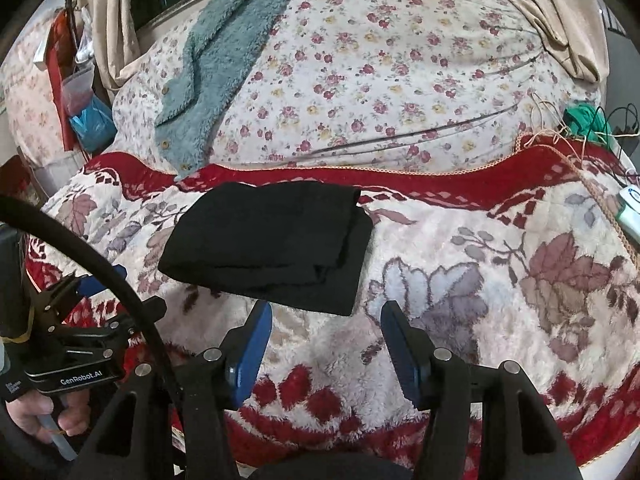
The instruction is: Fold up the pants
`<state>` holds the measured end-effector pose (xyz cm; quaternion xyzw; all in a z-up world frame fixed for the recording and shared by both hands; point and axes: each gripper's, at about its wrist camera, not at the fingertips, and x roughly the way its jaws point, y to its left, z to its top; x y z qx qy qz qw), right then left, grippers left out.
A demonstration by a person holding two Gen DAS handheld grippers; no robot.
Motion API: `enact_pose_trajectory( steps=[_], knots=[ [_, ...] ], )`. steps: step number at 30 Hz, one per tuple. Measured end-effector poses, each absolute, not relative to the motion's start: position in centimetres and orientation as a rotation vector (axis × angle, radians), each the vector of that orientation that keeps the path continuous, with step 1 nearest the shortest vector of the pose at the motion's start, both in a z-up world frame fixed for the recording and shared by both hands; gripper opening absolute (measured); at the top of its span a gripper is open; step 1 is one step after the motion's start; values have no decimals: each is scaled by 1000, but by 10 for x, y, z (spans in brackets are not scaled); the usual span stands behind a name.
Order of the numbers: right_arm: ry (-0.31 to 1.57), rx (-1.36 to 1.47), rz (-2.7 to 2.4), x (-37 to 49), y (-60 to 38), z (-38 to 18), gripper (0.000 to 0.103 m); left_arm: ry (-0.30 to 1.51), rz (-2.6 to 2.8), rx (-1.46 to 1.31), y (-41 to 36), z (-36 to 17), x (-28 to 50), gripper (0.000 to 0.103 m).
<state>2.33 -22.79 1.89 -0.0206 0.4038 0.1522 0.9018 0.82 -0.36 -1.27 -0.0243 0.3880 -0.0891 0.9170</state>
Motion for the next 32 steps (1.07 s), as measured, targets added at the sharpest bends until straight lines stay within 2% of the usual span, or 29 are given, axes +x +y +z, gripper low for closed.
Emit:
enact_pose_trajectory(
  steps=[15,32],
  knots=[
    [848,-75,319,23,-223,17,55,855,-146,-71,3,-23,16,87],
    [856,-86,317,25,-222,16,55,842,-132,-34,4,-27,17,87]
  ],
)
